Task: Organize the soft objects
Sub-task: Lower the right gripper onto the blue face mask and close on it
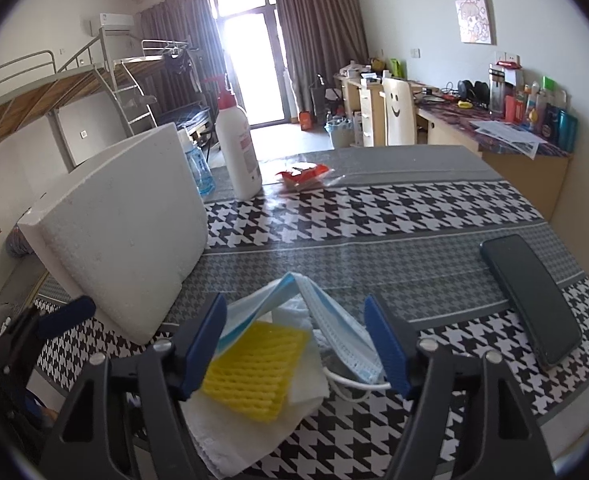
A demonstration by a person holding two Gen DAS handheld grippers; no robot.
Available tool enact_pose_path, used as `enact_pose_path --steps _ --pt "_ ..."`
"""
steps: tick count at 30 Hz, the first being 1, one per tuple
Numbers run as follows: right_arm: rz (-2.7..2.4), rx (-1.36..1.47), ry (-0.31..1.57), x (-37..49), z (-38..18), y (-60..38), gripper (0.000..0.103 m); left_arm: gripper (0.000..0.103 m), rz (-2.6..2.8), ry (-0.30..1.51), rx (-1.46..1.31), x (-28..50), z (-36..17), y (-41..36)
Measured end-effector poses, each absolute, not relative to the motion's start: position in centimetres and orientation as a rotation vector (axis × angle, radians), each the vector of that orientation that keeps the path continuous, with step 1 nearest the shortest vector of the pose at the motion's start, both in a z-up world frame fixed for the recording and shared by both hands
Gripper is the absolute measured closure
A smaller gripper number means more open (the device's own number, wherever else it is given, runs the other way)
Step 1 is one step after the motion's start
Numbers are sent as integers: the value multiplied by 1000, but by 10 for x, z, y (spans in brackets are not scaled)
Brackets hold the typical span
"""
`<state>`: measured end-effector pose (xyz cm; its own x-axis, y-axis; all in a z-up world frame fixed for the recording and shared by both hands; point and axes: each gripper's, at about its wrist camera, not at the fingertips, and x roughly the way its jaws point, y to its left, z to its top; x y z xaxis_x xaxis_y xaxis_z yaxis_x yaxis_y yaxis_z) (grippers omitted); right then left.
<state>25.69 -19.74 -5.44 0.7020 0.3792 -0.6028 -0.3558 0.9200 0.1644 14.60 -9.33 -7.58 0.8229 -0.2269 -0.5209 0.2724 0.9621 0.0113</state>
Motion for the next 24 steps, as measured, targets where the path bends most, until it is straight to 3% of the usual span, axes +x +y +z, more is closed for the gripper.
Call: enact_pose_path --steps 4,6,13,24 --pt "441 35 696 264 -55 -194 29 1 -265 562 86 152 -81 -96" --pt "442 25 719 272 -58 -191 36 1 -266 563 92 154 -83 -99" --pt "470 22 779 288 -68 -187 39 1 -289 588 99 163 -88 -105" --pt "514 42 846 299 -79 -187 66 1 -296 604 106 174 -91 -113"
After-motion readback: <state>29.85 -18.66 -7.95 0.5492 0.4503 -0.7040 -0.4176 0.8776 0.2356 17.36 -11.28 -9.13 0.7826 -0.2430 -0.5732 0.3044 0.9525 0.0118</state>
